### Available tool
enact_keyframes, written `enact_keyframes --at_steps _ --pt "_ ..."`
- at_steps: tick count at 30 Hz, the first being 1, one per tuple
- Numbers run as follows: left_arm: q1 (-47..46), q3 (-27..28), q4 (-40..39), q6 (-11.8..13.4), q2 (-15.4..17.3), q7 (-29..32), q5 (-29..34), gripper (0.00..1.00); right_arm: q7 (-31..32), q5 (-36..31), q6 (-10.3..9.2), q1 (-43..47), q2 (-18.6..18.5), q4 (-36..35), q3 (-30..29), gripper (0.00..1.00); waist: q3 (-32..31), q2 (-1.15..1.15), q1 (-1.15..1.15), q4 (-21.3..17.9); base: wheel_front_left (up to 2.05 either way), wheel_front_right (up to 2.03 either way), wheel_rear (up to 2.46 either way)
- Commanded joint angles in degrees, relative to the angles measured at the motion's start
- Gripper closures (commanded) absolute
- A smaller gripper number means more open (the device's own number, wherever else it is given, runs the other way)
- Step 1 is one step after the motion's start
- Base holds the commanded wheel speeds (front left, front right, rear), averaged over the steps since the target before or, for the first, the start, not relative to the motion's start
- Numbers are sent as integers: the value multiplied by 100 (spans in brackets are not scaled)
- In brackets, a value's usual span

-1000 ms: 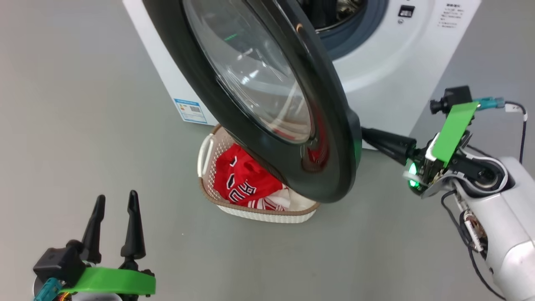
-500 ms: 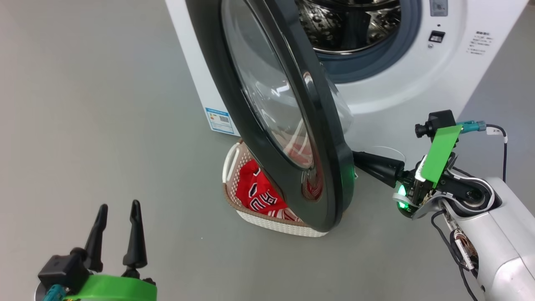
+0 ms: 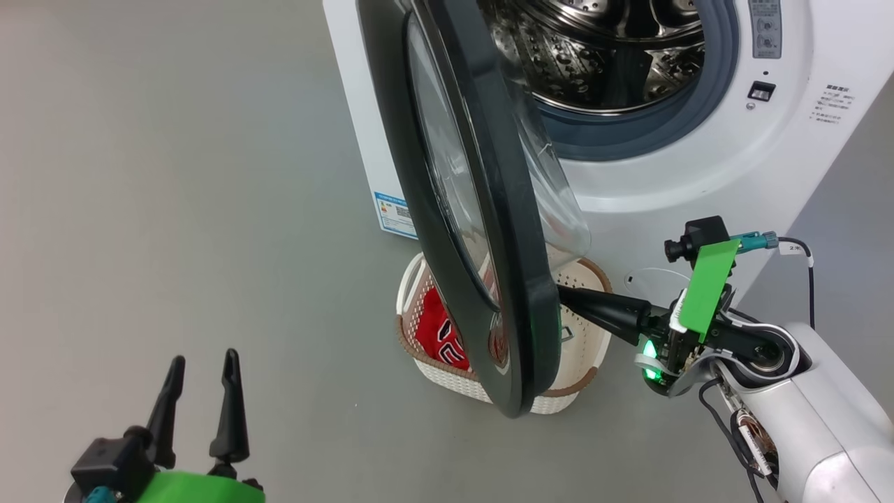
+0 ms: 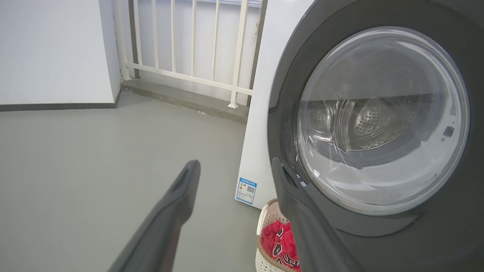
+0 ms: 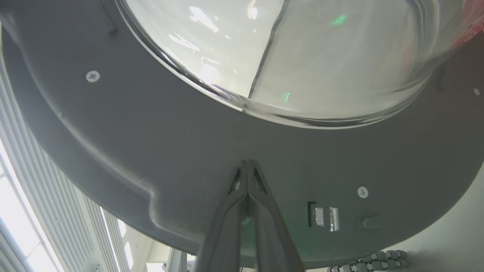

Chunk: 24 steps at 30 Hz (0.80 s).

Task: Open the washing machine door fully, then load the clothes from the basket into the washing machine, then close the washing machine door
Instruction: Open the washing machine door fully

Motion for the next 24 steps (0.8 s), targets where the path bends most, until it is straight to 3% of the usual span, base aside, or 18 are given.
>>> enact_keyframes --at_steps 1,24 --pt "-12 179 -100 25 110 -46 55 0 54 56 10 59 111 -142 87 100 -32 0 0 32 0 0 0" --pt "27 206 -102 2 110 -46 86 0 45 -29 10 116 184 -147 18 100 -71 0 0 -88 0 0 0"
